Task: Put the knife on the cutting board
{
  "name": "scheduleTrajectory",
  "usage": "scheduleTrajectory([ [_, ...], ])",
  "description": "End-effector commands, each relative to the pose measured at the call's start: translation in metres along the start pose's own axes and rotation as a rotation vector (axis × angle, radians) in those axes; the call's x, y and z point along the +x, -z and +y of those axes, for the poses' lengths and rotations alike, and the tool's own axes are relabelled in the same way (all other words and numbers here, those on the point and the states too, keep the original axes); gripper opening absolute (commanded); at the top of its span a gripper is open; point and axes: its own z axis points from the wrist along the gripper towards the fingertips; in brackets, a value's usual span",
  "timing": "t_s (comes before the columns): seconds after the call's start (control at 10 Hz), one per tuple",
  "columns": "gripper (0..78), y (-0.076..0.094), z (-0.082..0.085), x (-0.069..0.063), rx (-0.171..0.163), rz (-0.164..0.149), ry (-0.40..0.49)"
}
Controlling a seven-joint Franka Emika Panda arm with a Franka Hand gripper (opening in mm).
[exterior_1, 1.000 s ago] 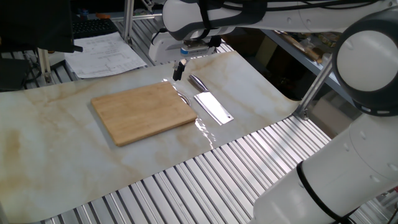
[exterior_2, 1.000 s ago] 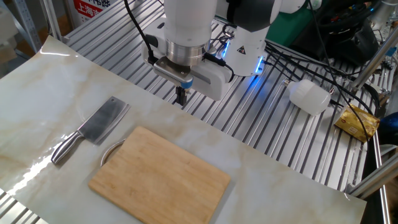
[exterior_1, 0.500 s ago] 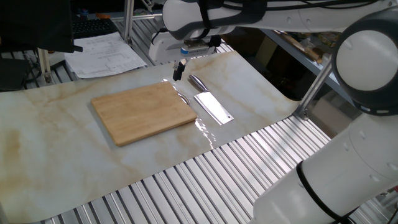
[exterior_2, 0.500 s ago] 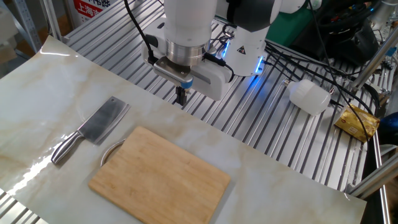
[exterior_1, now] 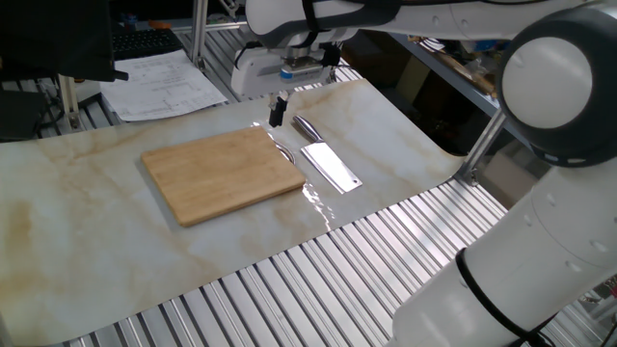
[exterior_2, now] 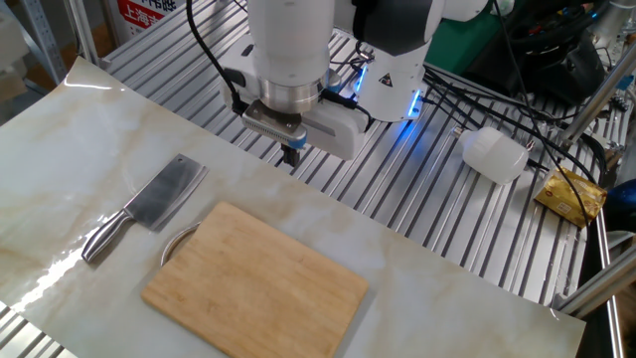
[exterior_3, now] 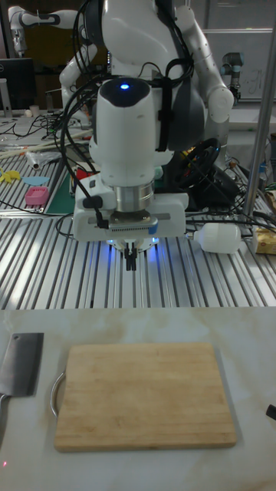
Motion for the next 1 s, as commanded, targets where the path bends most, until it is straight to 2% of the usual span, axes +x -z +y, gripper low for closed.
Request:
scheduleTrajectory([
  [0.1,0.0,0.001,-0.001,-0.001,0.002,-0.003,-0.004],
  [0.4,0.0,-0.010,-0.011,-0.002,0.006,-0.009,-0.001],
  [0.9,0.0,-0.023,-0.015,-0.007,0.025,-0.018,-0.007],
  [1.0,0.0,-0.026,-0.021,-0.009,0.026,-0.033,-0.002],
])
